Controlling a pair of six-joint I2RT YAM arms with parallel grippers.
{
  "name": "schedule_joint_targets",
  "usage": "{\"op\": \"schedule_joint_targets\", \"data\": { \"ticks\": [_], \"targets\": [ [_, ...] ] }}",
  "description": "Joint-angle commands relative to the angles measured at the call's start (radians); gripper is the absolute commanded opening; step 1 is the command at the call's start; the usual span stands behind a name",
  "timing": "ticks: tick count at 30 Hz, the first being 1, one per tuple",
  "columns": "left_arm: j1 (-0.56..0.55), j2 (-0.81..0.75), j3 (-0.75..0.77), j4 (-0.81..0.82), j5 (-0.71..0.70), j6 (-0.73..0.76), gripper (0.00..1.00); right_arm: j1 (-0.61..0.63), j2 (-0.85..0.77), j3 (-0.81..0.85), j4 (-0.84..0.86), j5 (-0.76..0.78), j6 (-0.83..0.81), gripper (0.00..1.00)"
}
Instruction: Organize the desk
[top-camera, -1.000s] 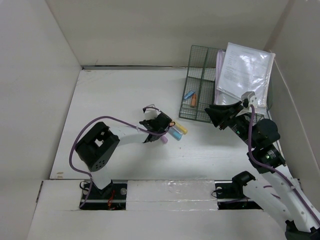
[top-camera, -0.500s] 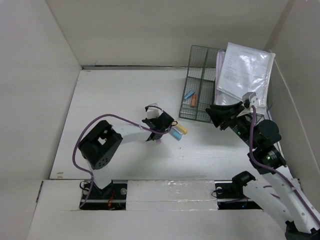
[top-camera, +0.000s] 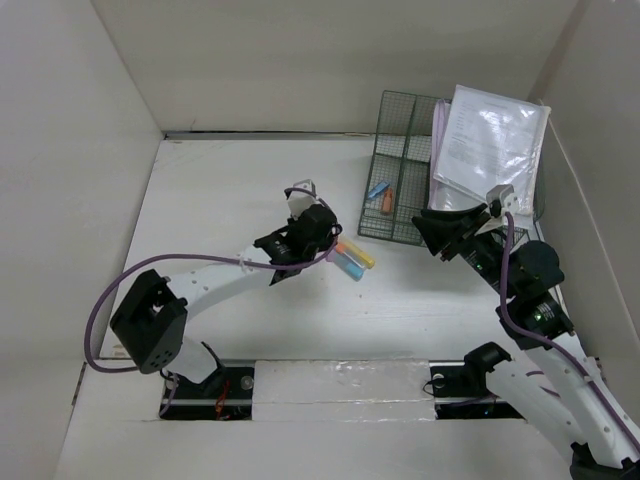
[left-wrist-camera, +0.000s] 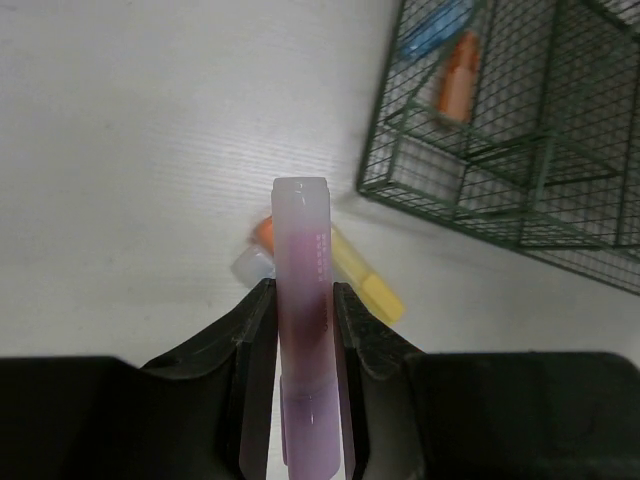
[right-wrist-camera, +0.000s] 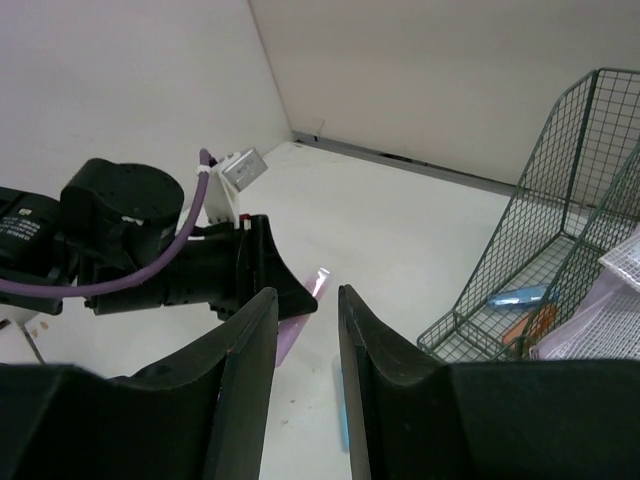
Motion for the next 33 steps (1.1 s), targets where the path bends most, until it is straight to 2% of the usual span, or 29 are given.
{"op": "schedule_joint_targets", "data": {
  "ticks": [1, 6, 7, 11, 14, 19, 28, 33],
  "targets": [
    [-0.004, -0.014, 0.056, 0.151, 0.068, 0.072, 0.0, 0.008, -0.018, 0.014, 0.038, 0.013, -0.005, 0.36],
    [-0.004, 0.064, 0.148, 0.313, 0.177, 0.131, 0.0, 0.008, -0.036, 0.009, 0.033, 0.038, -0.008, 0.36],
    [-0.004, 0.085, 0.156, 0.391, 0.19, 0.164, 0.0, 0.008, -0.042, 0.008, 0.035, 0.039, -0.005, 0.36],
    [-0.004, 0.136, 0.187, 0.548, 0.203, 0.248, 0.0, 0.008, -0.038, 0.006, 0.036, 0.039, -0.008, 0.36],
    [-0.004, 0.203, 0.251, 0.602, 0.214, 0.281, 0.0, 0.008, -0.036, 0.006, 0.038, 0.041, -0.009, 0.36],
    [-0.004, 0.312, 0.332, 0.675, 0.229, 0.253, 0.0, 0.008, -0.047, 0.002, 0.041, 0.051, -0.009, 0.36],
    [-0.08, 0.424, 0.371, 0.84, 0.088, 0.308, 0.01, 0.008, -0.042, -0.001, 0.043, 0.044, -0.008, 0.36],
    [-0.131, 0.475, 0.401, 0.933, 0.031, 0.428, 0.03, 0.008, -0.049, -0.001, 0.04, 0.051, -0.011, 0.36]
  ]
}}
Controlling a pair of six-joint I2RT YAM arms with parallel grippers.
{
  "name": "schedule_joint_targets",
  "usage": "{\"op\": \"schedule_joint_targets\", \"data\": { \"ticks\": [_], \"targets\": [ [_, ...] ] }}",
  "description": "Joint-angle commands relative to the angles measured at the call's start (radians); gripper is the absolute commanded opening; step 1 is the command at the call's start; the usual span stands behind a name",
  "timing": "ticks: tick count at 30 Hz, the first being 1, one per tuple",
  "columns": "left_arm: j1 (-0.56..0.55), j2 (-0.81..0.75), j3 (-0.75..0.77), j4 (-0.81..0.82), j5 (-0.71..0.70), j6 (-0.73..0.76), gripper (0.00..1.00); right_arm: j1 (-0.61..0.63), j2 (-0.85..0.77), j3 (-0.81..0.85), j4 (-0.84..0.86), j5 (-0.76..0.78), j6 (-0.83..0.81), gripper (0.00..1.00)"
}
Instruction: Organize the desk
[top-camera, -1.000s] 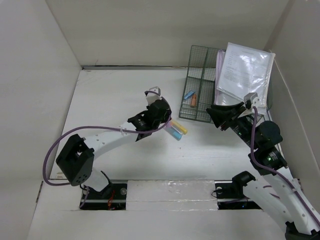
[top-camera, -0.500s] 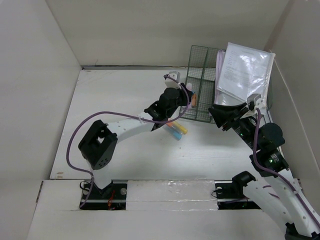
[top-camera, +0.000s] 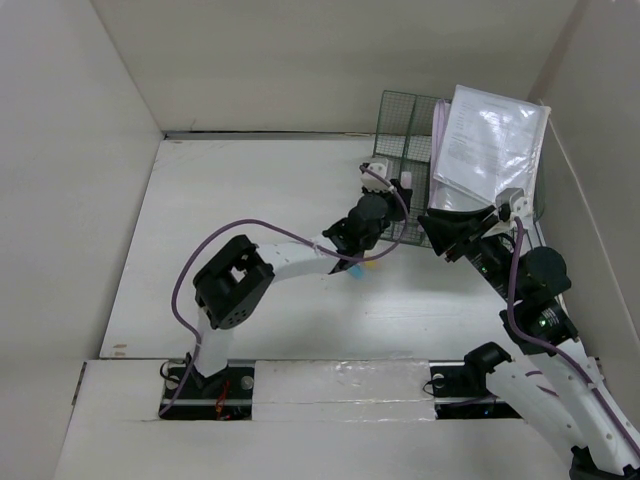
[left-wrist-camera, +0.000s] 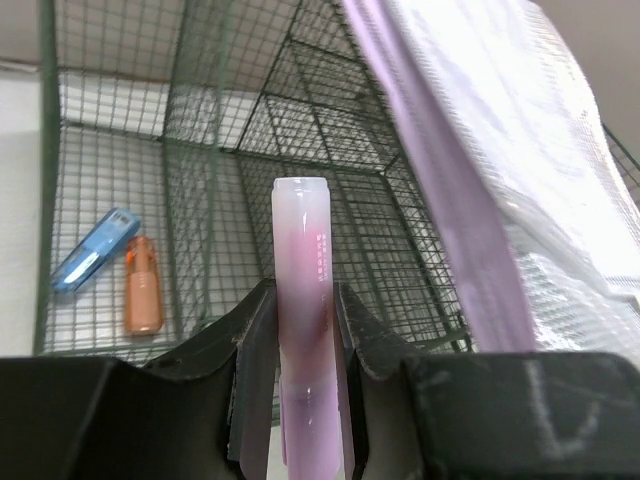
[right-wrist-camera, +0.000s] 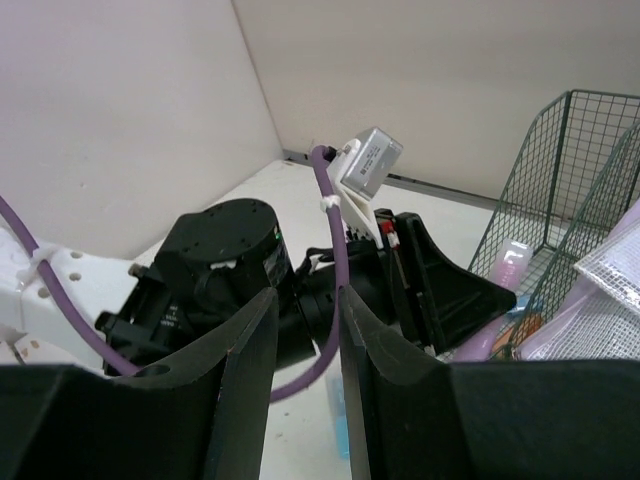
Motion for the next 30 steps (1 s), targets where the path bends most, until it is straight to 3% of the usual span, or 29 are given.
{"op": "schedule_joint_targets", "data": {
  "ticks": [1, 13, 30],
  "targets": [
    [-0.03, 0.009, 0.067, 0.158, -0.061, 0.11, 0.04, 0.008, -0.012, 0.0, 0.039, 0.013, -0.008, 0.36],
    [-0.03, 0.165, 0.208, 0.187, -0.089, 0.247, 0.09, 0.008, -0.013, 0.002, 0.036, 0.018, -0.008, 0.36],
    [0.011, 0.308, 0.327, 0.1, -0.006, 0.178, 0.12, 0.008, 0.005, -0.001, 0.044, 0.01, -0.011, 0.36]
  ]
}}
